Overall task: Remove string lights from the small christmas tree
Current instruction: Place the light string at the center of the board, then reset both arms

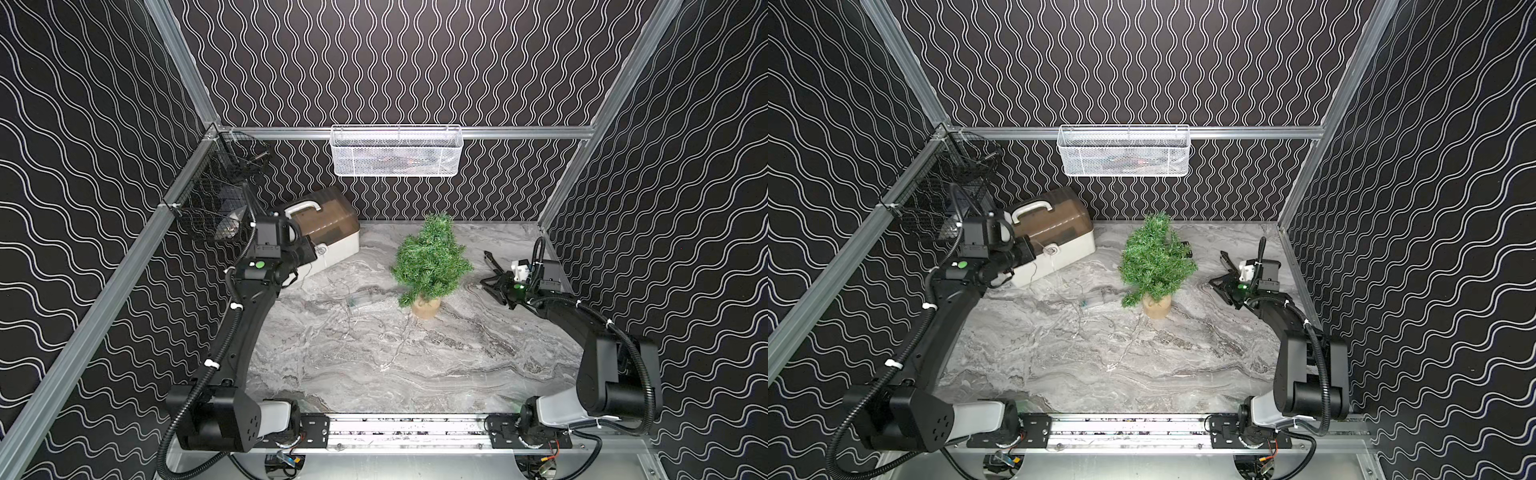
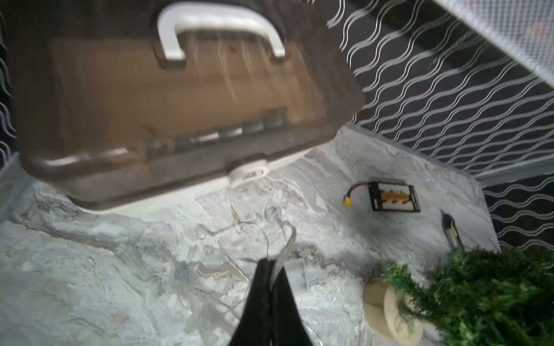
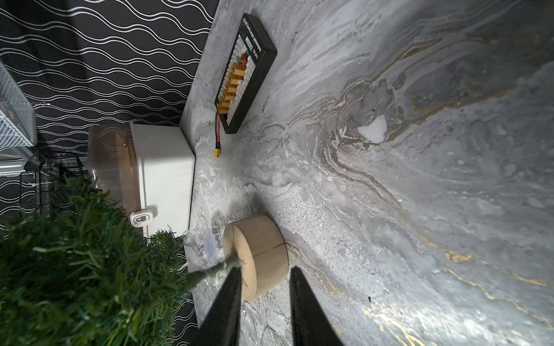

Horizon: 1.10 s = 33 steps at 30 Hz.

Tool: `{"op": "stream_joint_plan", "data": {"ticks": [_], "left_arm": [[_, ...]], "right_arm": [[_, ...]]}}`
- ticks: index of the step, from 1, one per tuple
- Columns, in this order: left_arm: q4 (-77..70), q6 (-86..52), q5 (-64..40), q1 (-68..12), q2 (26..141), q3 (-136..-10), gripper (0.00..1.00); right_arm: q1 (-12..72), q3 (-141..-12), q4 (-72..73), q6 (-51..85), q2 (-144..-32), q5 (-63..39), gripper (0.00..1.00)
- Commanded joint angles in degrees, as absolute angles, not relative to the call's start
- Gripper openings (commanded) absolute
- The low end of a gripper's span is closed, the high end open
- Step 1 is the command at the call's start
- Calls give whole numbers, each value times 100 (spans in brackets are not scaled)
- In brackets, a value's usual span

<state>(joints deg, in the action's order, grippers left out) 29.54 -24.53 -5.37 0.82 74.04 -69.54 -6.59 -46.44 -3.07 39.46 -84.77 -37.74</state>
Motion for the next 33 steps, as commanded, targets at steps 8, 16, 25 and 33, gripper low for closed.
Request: {"op": "stream_joint_plan", "data": {"ticks": [8,16,25,33], "left_arm": [[3083,-1809,914,-873,7243,-6643,99],[711,-715,1219,-882,6741,-5104,99],[-2136,208,1618,-880,7416,-3204,99],[-4937,290,1943,-876,8509,-2141,99]], "right_arm": [[-659,-4974,-1141,3561,-8156,-2962,35],[-659,-5109,-1744,3260,-7670,-717,53],[-630,-3133,1213,2237,-6703,1827,70],[-615,-2698,2458,1557,-7428,1837,73]]}}
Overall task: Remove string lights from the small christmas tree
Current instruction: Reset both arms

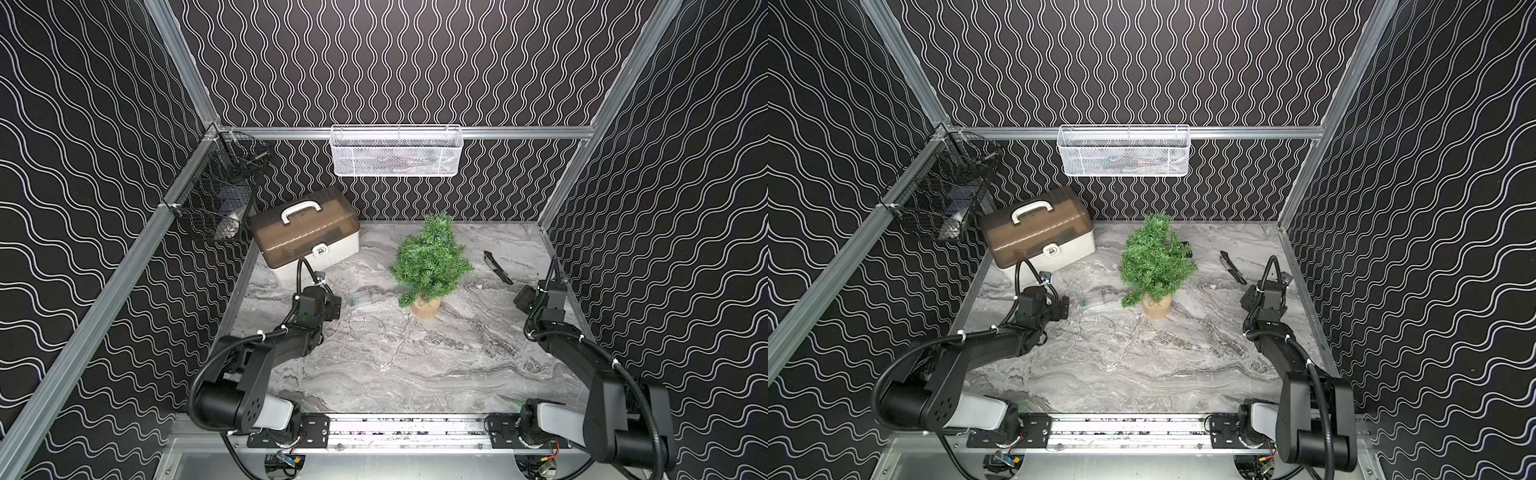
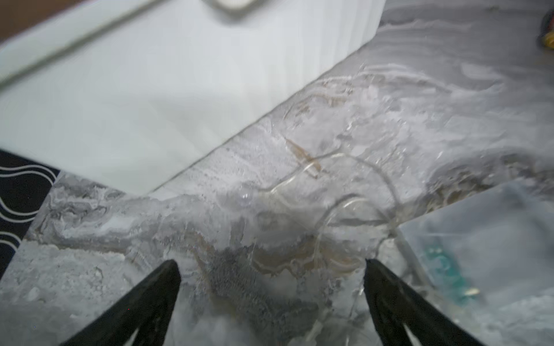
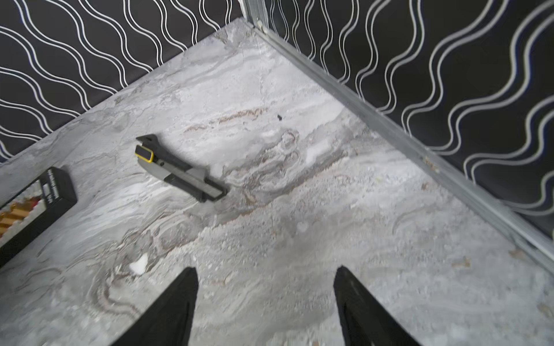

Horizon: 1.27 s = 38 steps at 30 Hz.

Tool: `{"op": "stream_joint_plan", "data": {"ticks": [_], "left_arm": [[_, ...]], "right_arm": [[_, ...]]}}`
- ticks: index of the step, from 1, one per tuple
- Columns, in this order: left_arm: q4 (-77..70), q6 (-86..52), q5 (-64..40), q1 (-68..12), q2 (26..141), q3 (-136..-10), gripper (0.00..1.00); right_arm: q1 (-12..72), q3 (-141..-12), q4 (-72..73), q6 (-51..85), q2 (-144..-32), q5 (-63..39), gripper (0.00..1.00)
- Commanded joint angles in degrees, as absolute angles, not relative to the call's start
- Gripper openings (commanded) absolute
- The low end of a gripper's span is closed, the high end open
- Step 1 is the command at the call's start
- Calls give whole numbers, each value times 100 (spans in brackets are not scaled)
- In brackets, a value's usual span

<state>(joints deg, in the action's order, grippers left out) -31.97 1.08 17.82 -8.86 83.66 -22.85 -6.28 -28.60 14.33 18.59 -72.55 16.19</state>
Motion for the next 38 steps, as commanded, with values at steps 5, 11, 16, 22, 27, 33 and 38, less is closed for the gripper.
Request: {"op": "stream_joint_plan", "data": {"ticks": [5,11,16,22,27,33,38], "left_arm": [[-6640,122,1805,-695,9557,-1828,99],[-6041,29,1659,-634,9479,-2031,99],[-6187,82,1749,-637,9507,-2004,99],[-6155,71,1749,-642,9501,-2007,99],[-6181,80,1749,-635,9503,-2004,99],[-6189,83,1758,-641,9525,-2013,99],[-6156,79,1714,-640,9501,-2017,99]], "right_arm": [[-607,-2442,3938,1464,-8252,1666,73],[-194,-2037,5682,801,-9070,1473,83],[105,-1831,6473,419,-9488,1435,100],[272,-1986,6429,341,-9616,1891,100],[272,-1979,6423,336,-9628,1889,100],[272,-1991,6359,349,-9605,1890,100],[211,-2098,6085,413,-9589,1784,100]]}}
